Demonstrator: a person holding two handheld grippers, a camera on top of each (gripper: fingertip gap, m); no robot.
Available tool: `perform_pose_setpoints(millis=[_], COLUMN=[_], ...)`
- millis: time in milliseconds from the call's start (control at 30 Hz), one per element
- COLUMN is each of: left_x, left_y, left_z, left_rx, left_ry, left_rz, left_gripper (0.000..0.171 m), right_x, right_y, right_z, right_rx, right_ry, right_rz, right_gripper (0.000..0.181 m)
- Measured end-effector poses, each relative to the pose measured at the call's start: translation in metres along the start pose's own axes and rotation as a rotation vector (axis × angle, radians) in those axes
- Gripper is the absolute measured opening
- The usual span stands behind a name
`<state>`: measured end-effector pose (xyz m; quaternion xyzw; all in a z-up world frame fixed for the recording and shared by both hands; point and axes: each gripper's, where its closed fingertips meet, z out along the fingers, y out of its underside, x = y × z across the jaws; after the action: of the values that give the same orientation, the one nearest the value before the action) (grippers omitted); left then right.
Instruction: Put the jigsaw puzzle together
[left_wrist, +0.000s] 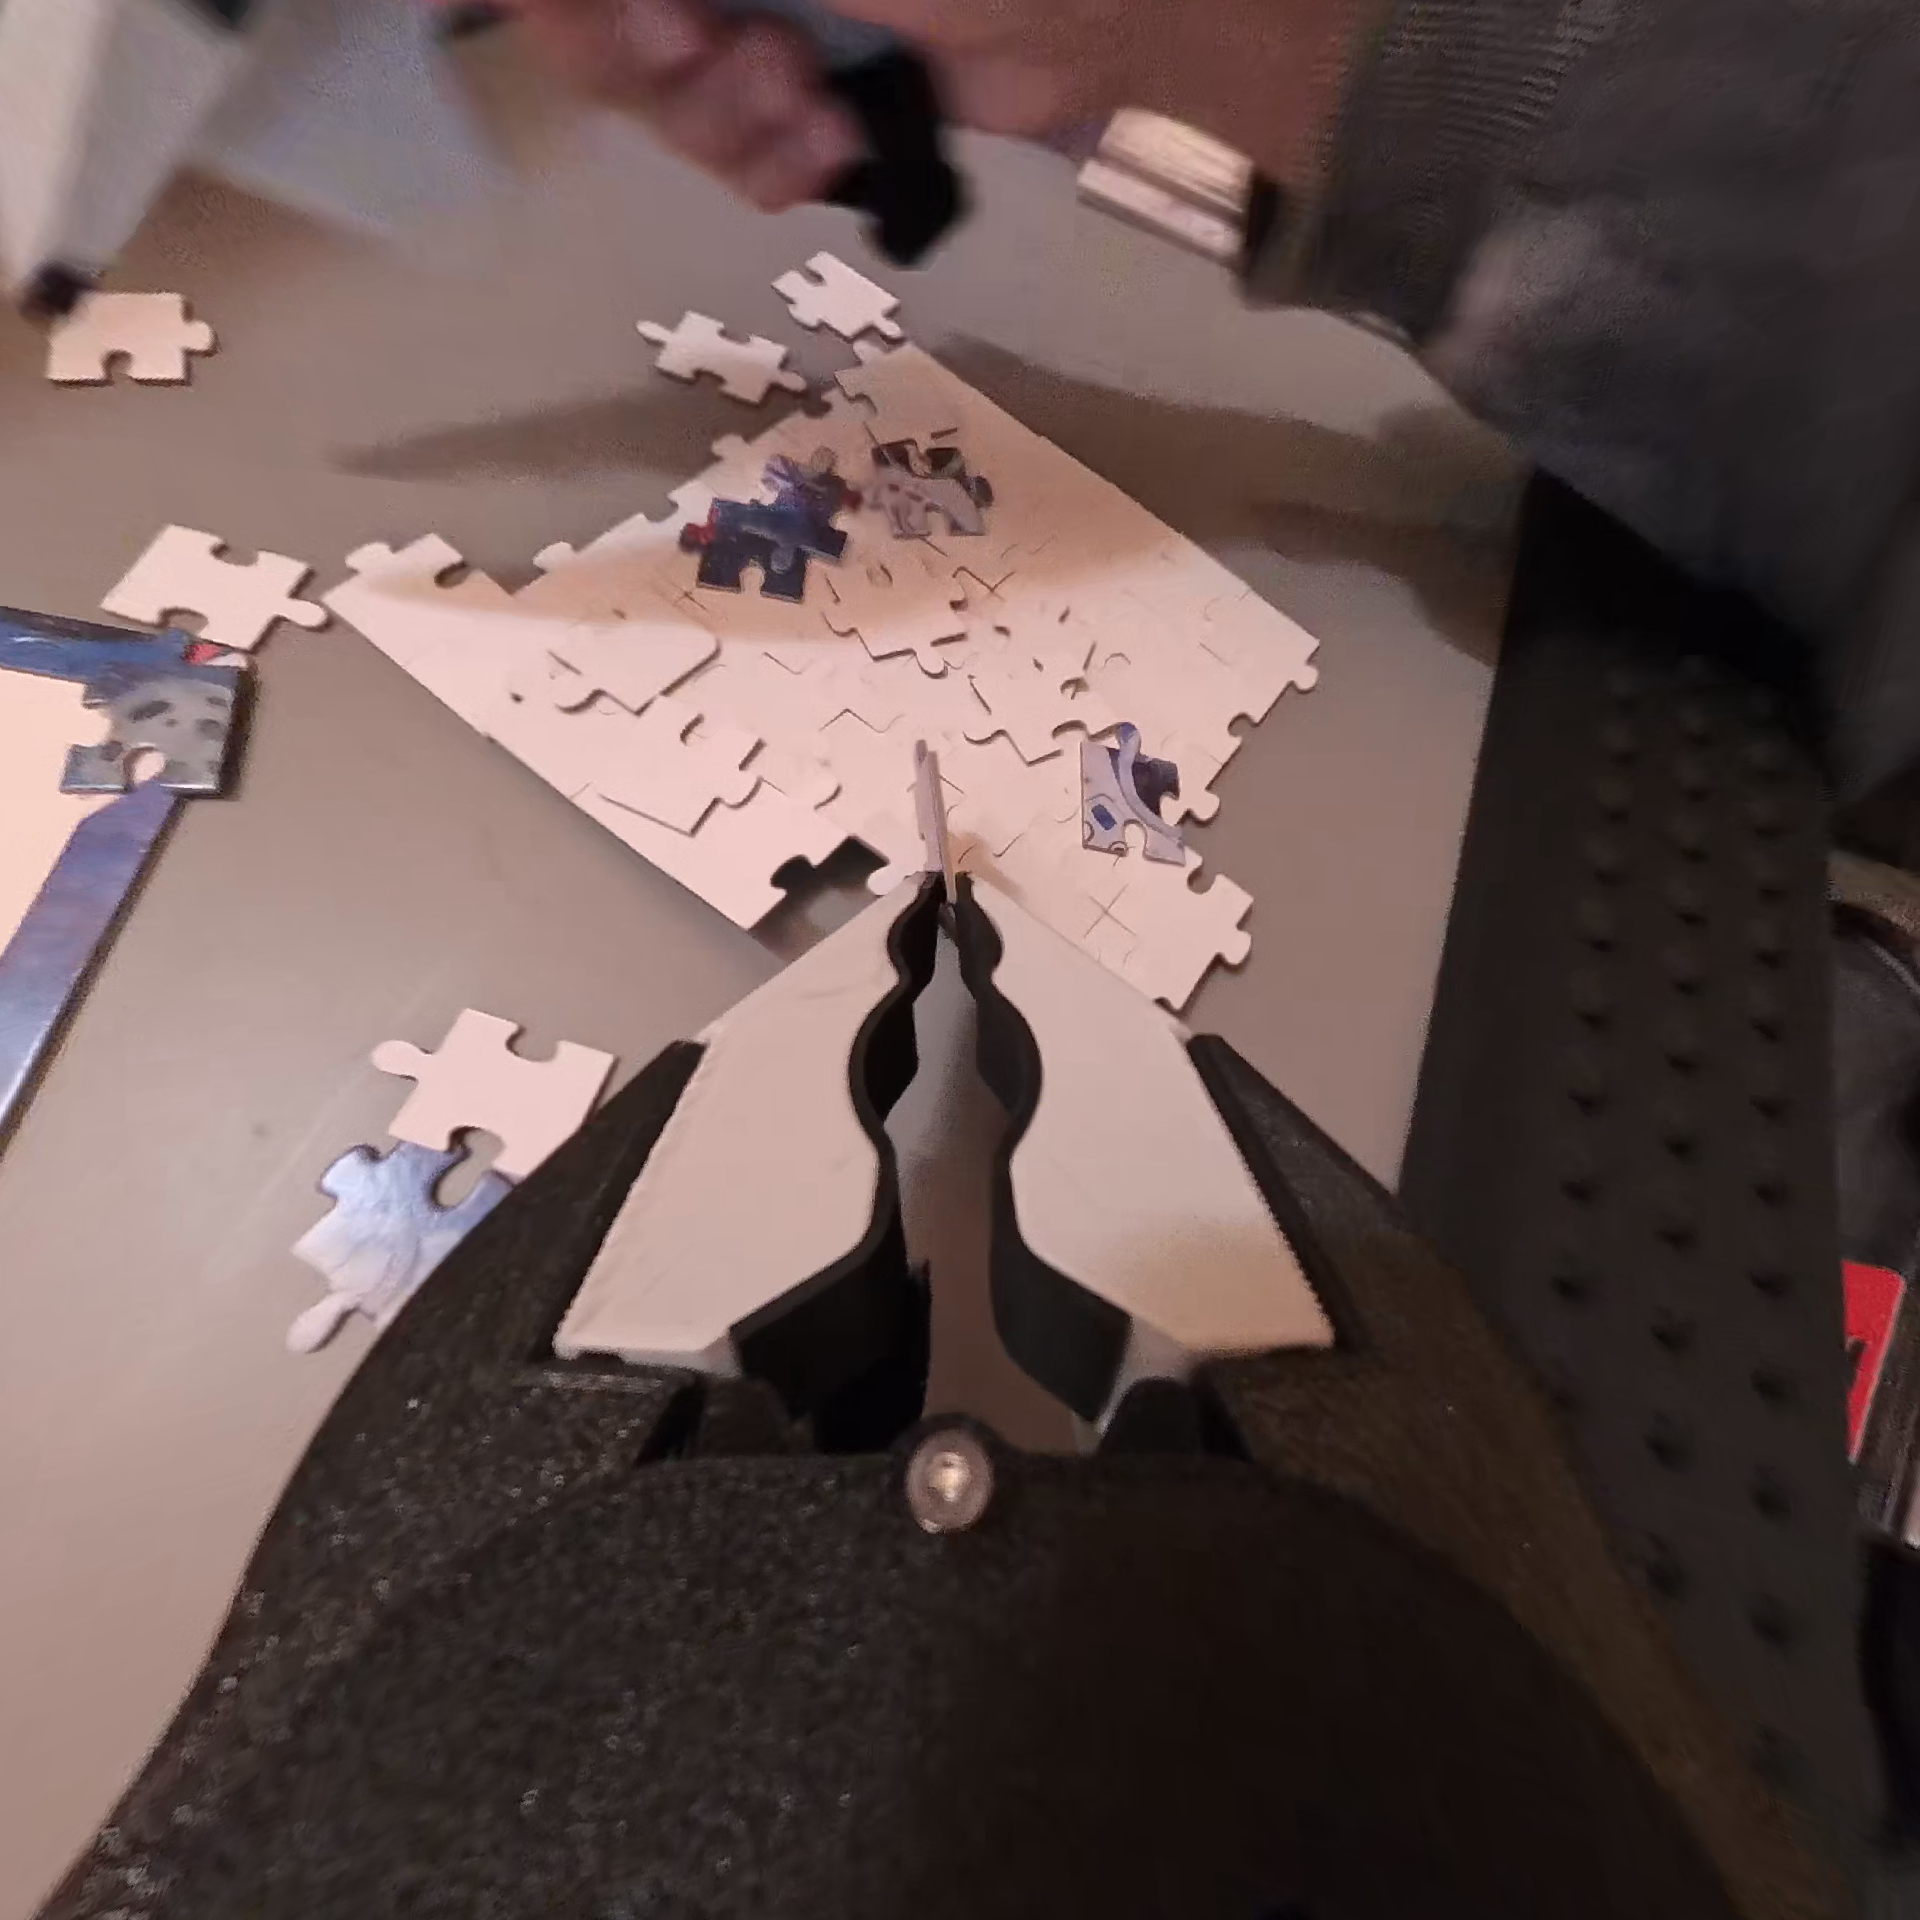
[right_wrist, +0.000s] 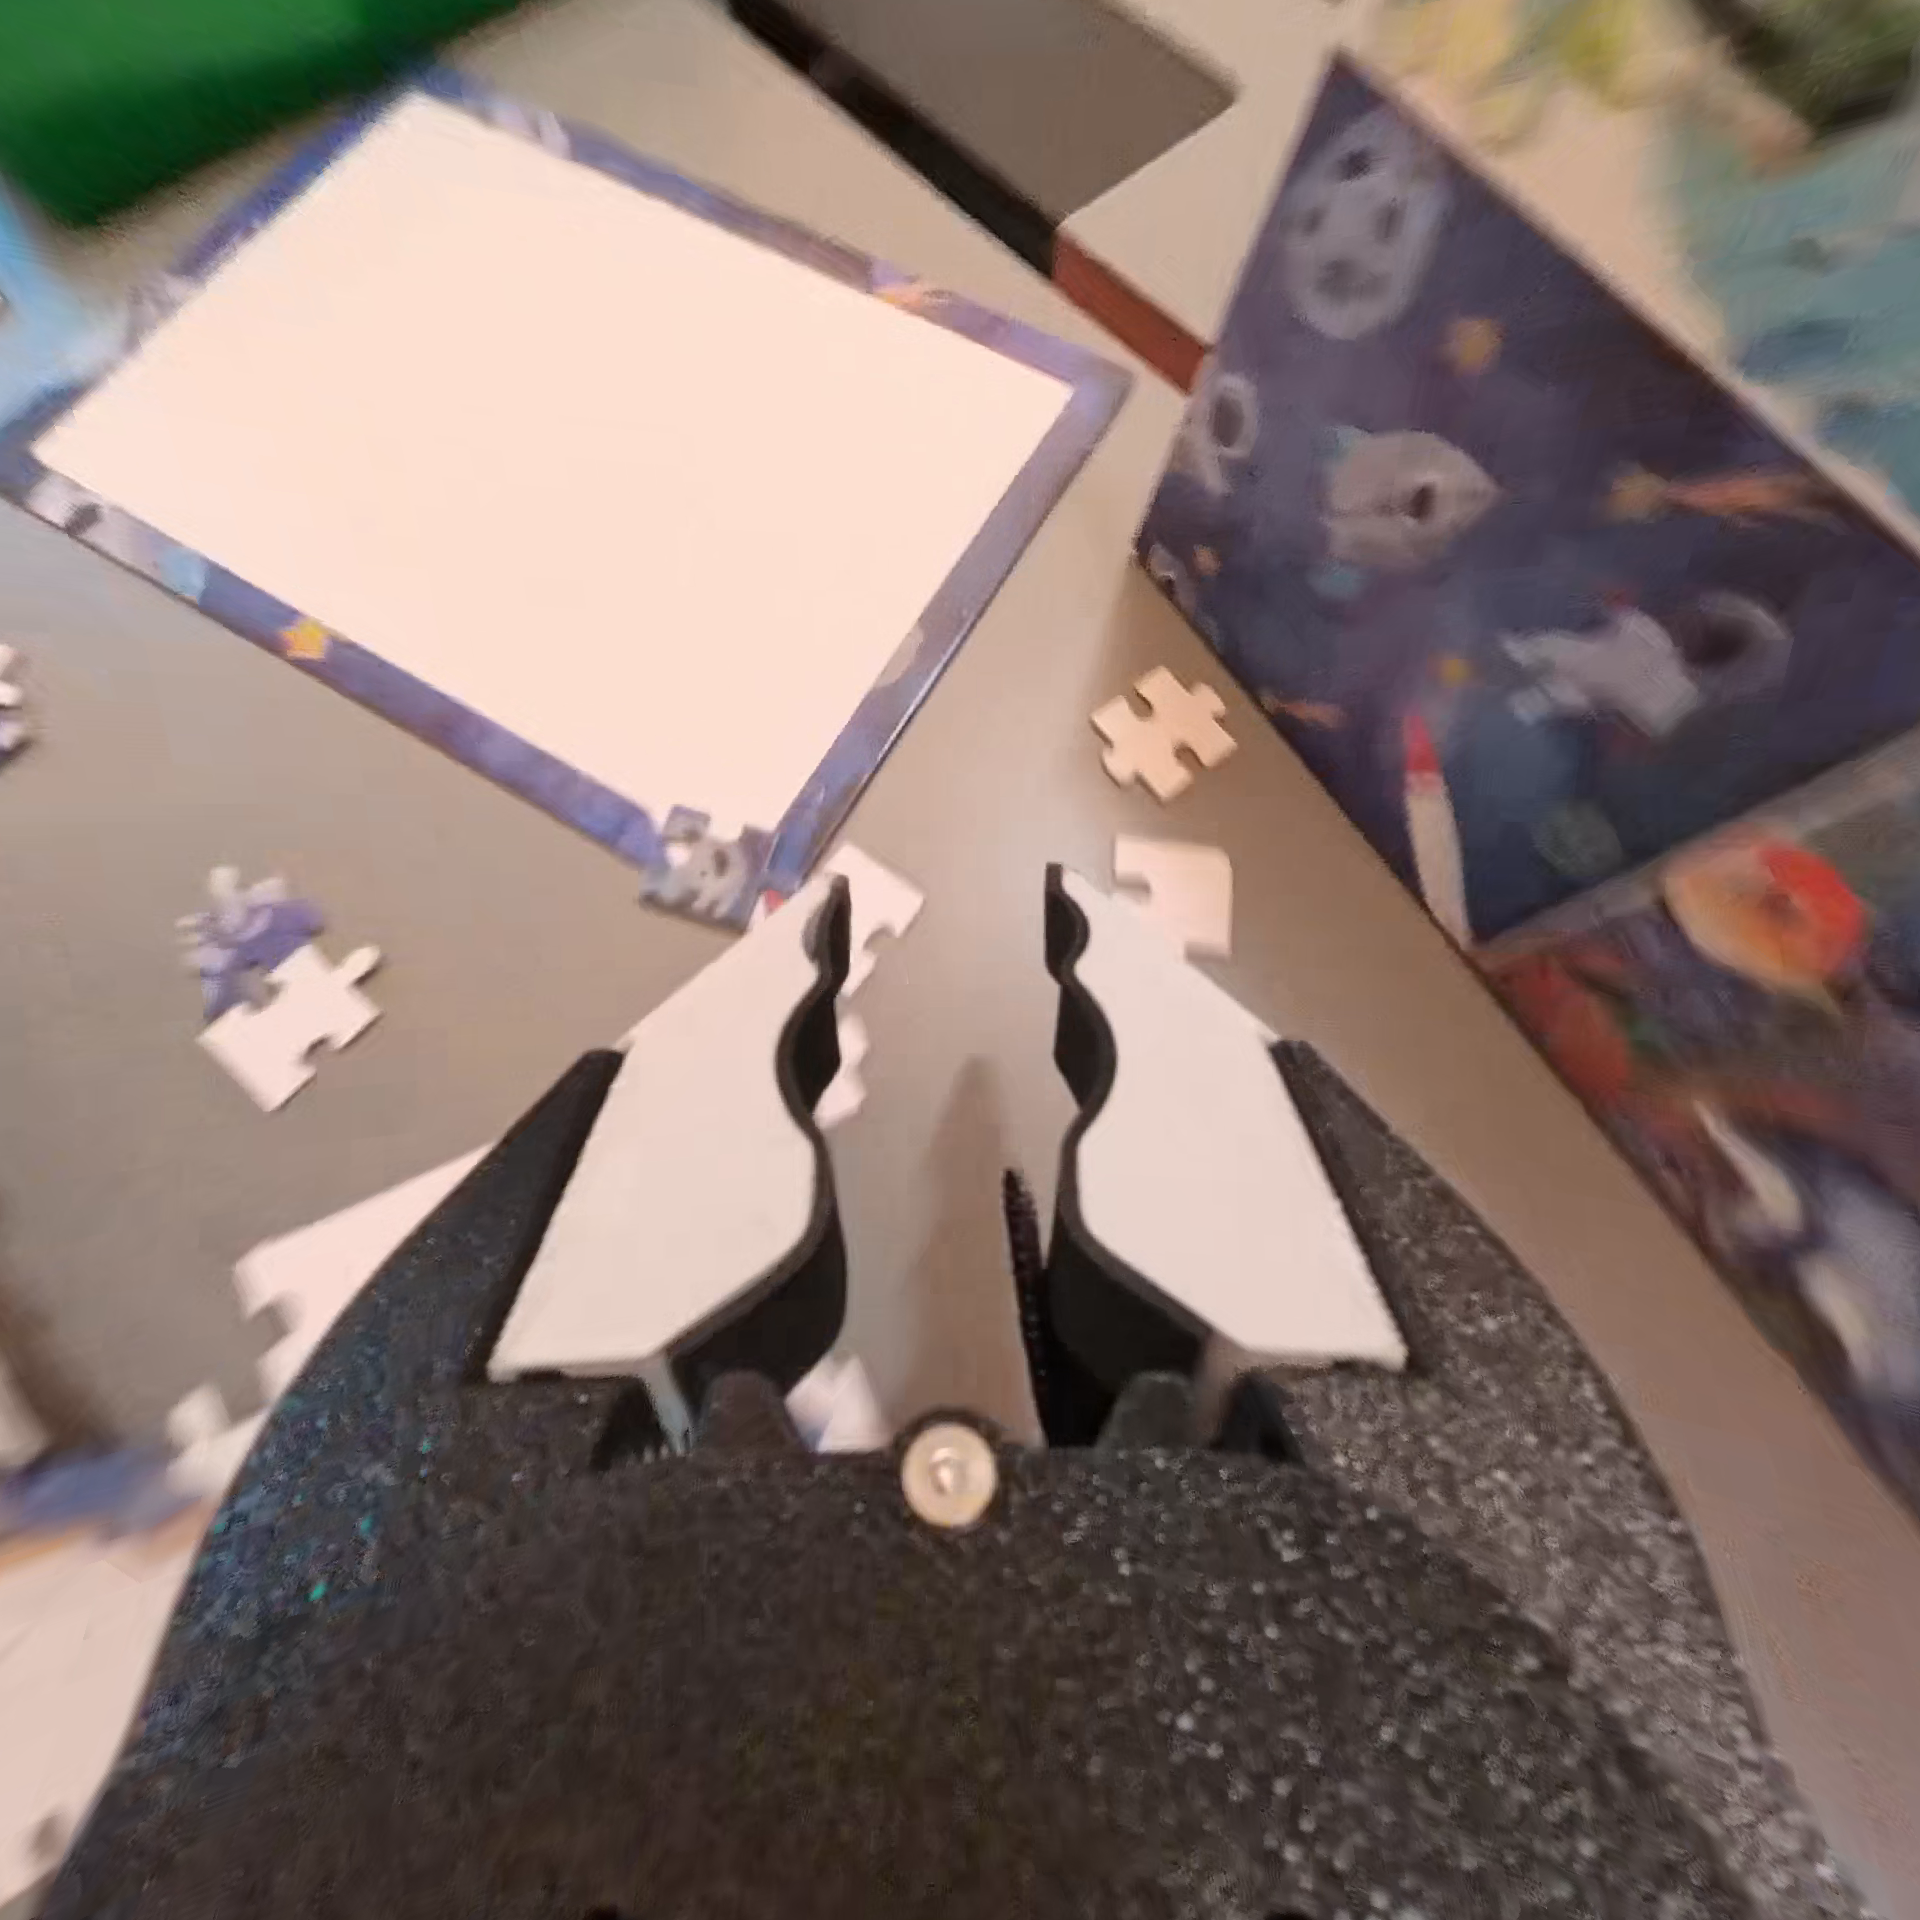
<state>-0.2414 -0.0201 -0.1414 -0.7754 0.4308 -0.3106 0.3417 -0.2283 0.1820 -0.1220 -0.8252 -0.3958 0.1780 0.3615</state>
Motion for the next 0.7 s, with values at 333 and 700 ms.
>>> perform_pose_setpoints(millis=[333, 700], left_x=[-0.002, 0.012], left_y=[0.004, 0.005], left_z=[-0.004, -0.003], left_rx=[-0.003, -0.014], left_ry=[0.026, 0.090], left_rz=[-0.018, 0.008], left_gripper=[0.002, 0.002], right_x=[0.053, -0.050], right_y=[-0.005, 0.016], right_z=[0.086, 0.026], right_rx=[-0.102, -0.119], right_ry=[0.057, -0.211], right_rz=[0.064, -0.037], right_gripper=[0.003, 0.003])
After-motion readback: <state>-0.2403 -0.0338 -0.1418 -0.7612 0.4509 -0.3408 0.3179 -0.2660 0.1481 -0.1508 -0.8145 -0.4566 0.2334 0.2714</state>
